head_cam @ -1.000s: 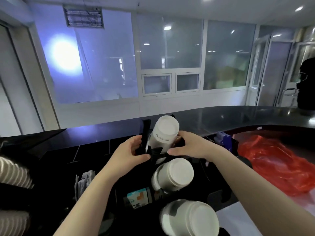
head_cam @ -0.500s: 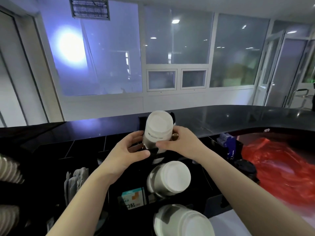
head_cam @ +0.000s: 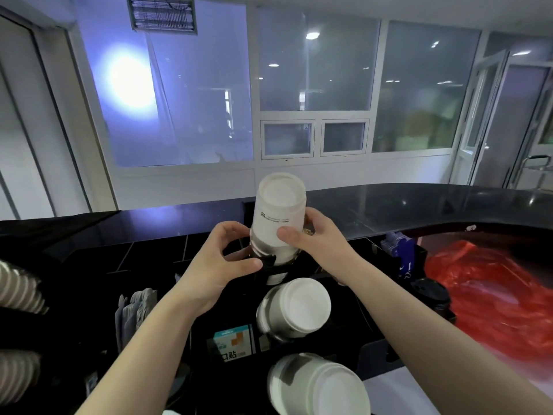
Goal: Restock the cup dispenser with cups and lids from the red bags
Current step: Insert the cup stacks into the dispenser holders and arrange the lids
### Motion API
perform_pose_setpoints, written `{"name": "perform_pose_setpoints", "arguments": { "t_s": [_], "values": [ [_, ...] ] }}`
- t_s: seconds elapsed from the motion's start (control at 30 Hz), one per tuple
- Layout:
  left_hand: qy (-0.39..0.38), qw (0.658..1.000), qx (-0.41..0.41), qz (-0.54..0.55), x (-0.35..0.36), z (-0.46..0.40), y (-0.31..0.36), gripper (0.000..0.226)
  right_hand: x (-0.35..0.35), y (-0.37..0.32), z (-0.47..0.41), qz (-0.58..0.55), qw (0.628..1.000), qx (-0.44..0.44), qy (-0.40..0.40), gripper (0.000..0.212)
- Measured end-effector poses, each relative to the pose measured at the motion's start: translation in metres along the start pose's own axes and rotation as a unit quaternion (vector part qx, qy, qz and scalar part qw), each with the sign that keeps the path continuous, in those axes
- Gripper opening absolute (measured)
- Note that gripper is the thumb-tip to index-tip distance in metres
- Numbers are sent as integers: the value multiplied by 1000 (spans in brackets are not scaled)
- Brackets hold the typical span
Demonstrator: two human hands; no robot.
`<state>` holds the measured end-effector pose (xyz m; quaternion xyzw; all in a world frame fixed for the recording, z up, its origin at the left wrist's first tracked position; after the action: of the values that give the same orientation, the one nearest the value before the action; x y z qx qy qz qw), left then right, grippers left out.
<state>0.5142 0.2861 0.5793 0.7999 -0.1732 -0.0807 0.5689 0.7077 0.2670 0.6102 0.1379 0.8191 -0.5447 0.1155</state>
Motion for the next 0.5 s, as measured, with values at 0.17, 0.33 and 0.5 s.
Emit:
{"name": "perform_pose_setpoints", "arguments": {
  "t_s": [0.17, 0.33, 0.5],
  "values": [
    [-11, 999, 2, -34, 1, 0, 5, 66, 1, -1, 5, -30, 999, -4, -10, 53],
    [-8, 998, 36, -51, 3, 3, 20, 72, -2, -18, 14, -31, 998, -56, 17, 27],
    [-10, 996, 80, -47, 15, 15, 41, 62, -7, -33, 25, -33, 993, -97, 60, 54]
  ]
}}
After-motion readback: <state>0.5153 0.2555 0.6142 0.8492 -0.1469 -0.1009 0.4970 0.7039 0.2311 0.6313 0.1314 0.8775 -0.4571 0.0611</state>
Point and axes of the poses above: each hand's wrist, its own z-axis away from the middle knuckle, its own x-axis out of the palm, y = z × x, the point moved 3 cm from there along -z, towards the middle knuckle, and after that the axes turned 2 degrees about z, right-handed, at the moved point
